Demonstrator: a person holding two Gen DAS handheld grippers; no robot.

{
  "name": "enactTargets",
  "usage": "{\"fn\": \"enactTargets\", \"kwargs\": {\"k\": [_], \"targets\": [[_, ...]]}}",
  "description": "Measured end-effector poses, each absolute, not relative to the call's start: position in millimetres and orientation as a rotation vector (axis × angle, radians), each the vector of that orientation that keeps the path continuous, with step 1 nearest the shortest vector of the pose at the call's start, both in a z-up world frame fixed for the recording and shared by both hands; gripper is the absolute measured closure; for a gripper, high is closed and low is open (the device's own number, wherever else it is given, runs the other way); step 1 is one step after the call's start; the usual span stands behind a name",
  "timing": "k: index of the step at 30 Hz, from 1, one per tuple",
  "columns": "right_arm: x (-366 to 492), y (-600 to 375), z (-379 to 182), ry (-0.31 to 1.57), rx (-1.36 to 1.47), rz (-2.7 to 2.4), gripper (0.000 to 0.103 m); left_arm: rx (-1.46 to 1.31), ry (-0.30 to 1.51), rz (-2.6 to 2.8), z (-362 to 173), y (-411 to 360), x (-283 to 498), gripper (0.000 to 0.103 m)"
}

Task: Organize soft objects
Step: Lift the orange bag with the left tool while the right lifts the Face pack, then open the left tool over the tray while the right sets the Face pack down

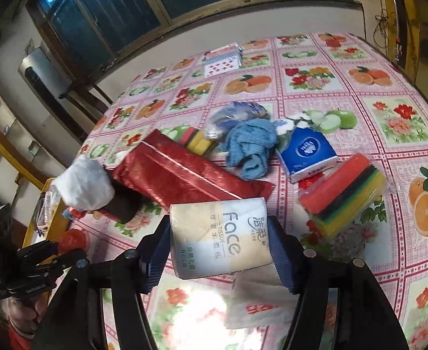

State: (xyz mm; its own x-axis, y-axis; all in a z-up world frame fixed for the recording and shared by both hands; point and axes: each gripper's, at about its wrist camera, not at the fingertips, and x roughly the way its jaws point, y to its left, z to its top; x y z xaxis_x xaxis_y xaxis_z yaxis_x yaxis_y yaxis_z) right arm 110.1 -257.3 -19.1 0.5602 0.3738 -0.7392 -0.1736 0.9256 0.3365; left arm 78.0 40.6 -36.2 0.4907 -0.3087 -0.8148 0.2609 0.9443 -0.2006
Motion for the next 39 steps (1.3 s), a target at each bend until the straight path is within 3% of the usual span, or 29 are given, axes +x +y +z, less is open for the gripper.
{"fn": "enactTargets", "kwargs": {"k": [11, 21, 32, 35, 39], "targets": [[69, -129, 17, 0.887, 0.131, 0.595, 0.039, -0.075, 0.926, -0.24, -10, 90, 51, 0.061], [61, 26, 30, 0.893, 0.016, 0.803, 0.039, -0.109, 0.901, 0.017, 1, 203, 30, 0.061], [59, 158, -20, 0.98, -0.146, 0.844, 0.037, -0.193, 0.955, 0.228, -37, 277, 19, 0.06], [59, 159, -26, 0.985, -0.144, 0.839, 0.036, -0.226, 0.943, 0.229, -40, 282, 18, 0.055], [63, 148, -23, 1.005, -0.079, 0.867, 0.034, -0.292, 0.913, 0.246, -38, 290, 13, 0.021]]}}
